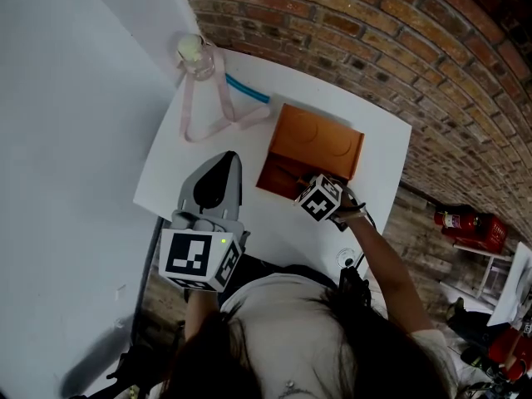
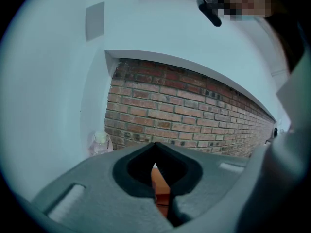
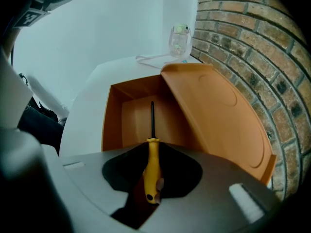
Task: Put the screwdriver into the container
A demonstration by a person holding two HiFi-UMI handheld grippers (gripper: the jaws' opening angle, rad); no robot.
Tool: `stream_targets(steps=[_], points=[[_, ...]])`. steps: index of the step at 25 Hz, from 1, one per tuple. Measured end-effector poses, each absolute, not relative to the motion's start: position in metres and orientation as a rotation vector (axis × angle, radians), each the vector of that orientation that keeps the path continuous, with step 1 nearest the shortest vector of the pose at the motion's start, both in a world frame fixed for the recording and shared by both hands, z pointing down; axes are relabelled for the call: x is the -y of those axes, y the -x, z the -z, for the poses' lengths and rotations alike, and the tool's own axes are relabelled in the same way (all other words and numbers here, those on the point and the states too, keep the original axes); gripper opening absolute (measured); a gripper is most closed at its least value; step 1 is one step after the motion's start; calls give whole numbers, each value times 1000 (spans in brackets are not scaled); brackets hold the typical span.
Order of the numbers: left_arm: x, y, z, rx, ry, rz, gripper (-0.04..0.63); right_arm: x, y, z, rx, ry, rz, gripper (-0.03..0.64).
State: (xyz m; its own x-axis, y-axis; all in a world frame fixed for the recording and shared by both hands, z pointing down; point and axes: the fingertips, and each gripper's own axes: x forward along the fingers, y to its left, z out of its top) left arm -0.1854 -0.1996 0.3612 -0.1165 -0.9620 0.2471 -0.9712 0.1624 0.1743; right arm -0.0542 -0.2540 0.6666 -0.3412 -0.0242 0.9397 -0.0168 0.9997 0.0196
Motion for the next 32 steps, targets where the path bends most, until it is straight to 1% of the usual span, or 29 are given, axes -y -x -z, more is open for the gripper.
stream_targets(steps=[15, 32], points=[[192, 184, -356, 2130, -1888, -48, 0, 251, 52, -665, 1917, -61, -14, 86], [179, 171, -340, 2077, -1997, -39, 0, 252, 44, -631, 2013, -261, -34, 80]])
